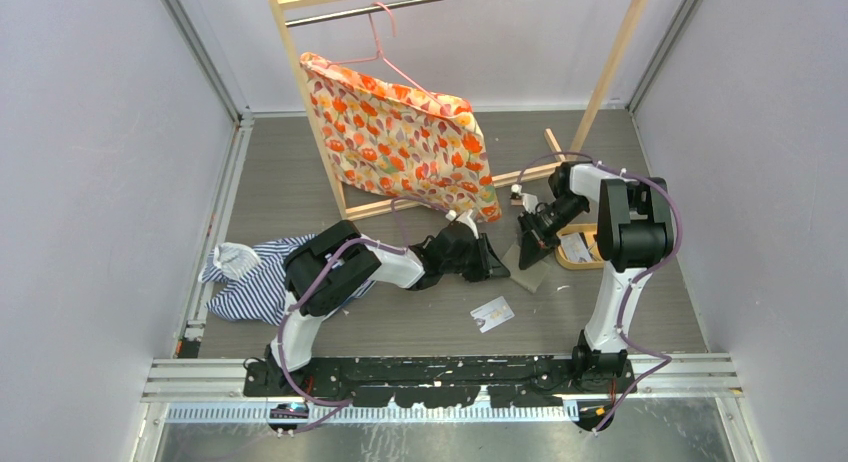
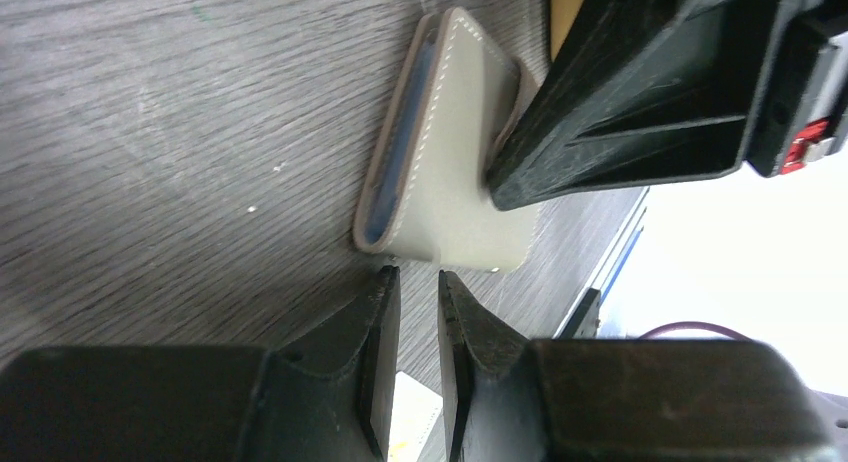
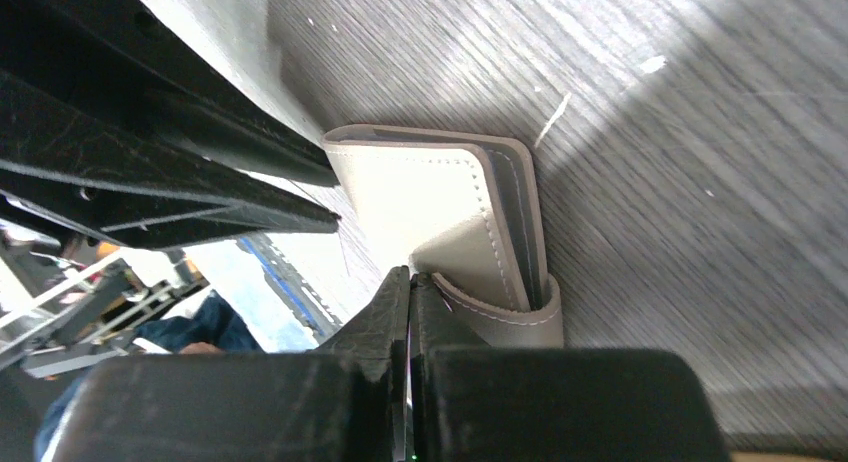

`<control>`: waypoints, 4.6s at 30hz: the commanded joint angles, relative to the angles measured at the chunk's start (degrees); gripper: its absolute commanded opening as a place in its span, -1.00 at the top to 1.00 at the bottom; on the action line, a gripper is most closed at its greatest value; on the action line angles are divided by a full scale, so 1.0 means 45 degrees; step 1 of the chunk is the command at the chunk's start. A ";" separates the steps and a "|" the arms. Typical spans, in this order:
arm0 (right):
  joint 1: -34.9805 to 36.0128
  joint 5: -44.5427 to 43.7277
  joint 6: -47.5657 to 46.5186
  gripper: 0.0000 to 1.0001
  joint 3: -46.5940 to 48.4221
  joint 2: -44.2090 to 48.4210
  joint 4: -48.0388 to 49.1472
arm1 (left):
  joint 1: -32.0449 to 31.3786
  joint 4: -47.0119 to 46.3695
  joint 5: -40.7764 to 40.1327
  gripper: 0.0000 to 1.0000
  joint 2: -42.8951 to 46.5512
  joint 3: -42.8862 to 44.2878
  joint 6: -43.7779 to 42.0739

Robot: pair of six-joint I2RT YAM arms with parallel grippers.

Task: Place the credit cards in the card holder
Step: Close the card holder at the center of the board.

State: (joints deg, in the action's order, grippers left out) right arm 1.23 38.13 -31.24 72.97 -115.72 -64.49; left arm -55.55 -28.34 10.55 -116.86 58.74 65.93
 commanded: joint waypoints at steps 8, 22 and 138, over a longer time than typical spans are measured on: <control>0.0432 -0.1792 -0.1243 0.92 -0.0218 0.1431 0.1094 | 0.0059 0.0471 0.0027 0.55 0.0379 0.0662 -0.0801; 0.1282 -0.0754 -0.3060 0.68 -0.0963 0.3678 0.0307 | 0.0098 0.0191 -0.0066 0.53 0.1536 0.0367 -0.2300; -0.0081 -0.0470 0.3248 0.12 -0.2402 0.4443 0.2872 | -0.0013 -0.1457 -0.1203 0.11 0.2825 -0.1627 -0.2089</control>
State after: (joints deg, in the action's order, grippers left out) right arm -1.45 37.58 -19.90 62.67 -97.23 -53.65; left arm -55.44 -28.64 3.86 -101.56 49.45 53.58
